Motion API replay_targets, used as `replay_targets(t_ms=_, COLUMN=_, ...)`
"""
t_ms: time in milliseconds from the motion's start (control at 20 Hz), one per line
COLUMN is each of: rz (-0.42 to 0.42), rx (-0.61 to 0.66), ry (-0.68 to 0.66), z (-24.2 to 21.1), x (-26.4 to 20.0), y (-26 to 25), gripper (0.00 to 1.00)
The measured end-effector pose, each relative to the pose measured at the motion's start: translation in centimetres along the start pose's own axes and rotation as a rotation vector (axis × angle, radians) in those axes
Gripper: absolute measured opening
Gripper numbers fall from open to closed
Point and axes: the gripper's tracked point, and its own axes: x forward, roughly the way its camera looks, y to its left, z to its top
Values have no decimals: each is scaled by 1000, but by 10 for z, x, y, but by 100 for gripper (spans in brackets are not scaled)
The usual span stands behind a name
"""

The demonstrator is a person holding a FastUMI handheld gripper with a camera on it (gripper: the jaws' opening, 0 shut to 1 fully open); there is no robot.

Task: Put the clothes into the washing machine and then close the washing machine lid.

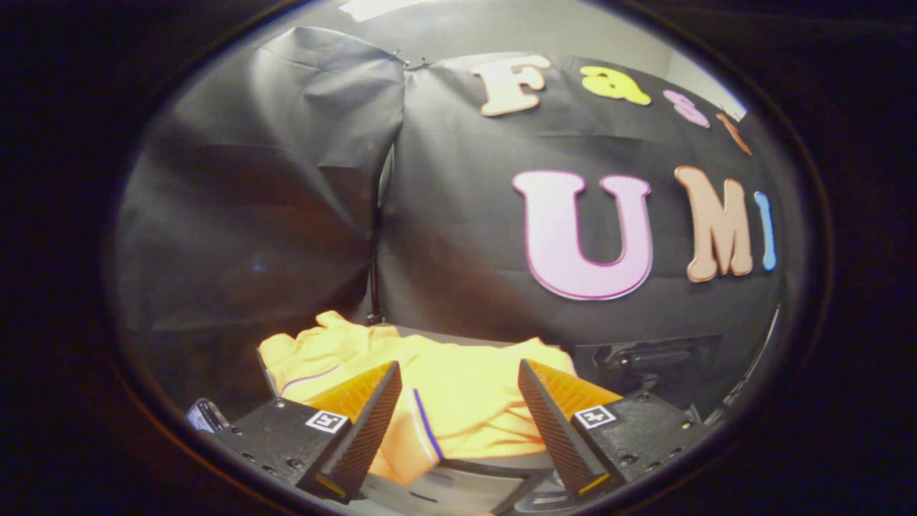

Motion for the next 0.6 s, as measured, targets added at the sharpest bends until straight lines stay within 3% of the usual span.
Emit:
replay_targets(t_ms=300, rz=30, rx=63, ry=234, z=-47, x=31, y=17, gripper=99)
replay_targets(t_ms=550, rz=-2, rx=51, ry=261, z=-49, x=35, y=16, gripper=97)
replay_targets(t_ms=600, rz=-16, rx=30, ry=271, z=-52, x=39, y=12, gripper=91)
